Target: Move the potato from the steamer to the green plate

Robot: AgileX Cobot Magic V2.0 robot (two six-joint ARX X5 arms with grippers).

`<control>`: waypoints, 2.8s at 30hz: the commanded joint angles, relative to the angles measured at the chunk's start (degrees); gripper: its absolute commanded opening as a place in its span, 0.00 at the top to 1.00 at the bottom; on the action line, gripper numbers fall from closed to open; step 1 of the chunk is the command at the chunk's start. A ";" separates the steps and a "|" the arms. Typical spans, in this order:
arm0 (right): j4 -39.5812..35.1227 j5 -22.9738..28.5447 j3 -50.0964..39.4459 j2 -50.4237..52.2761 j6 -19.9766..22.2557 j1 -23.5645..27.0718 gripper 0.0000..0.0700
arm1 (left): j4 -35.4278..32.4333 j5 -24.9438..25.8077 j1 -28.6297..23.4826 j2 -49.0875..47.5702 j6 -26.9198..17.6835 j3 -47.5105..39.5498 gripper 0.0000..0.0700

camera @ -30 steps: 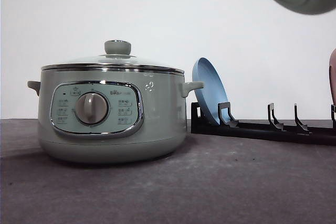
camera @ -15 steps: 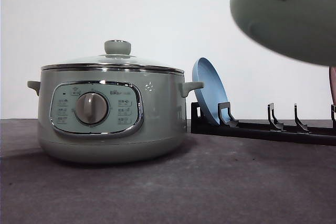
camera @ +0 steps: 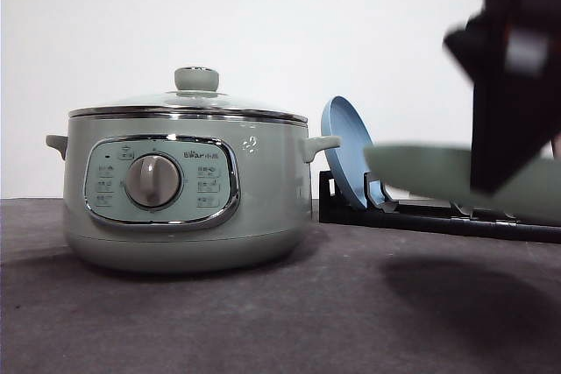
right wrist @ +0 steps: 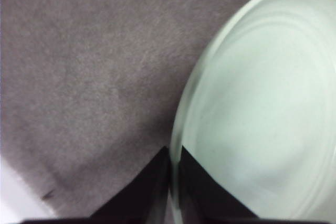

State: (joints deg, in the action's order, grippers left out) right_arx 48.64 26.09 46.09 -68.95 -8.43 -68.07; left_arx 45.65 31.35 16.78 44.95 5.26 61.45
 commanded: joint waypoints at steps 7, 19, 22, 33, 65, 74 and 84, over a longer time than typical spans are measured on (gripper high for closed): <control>-5.04 3.57 -1.55 -8.99 -4.08 -1.34 0.99 | -0.37 0.11 0.24 0.37 -0.50 1.22 0.00; -11.45 4.52 -1.89 -19.27 -2.11 -1.34 0.99 | -0.13 0.11 0.24 0.35 -0.52 1.22 0.00; -11.59 4.26 -1.89 -20.66 -1.99 -1.34 0.99 | -0.10 0.11 0.35 0.35 -0.52 1.22 0.00; -10.32 5.38 -1.12 -20.27 -2.71 -1.71 0.54 | -0.08 0.11 1.27 0.36 -0.57 1.22 0.00; -5.06 -37.83 11.81 14.99 0.35 29.93 0.22 | -0.41 0.11 1.25 0.46 -1.18 1.22 0.00; -5.25 -42.48 2.44 29.93 0.87 45.23 0.22 | -1.81 -1.76 1.26 0.95 -1.36 1.24 0.00; -2.16 -44.32 0.47 39.83 -3.10 48.33 0.22 | 2.09 -6.10 1.33 11.08 -1.47 9.99 0.00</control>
State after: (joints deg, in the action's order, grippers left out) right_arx 46.62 -18.04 46.19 -28.93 -10.08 -19.55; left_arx 47.76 26.00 17.83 54.54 4.90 68.88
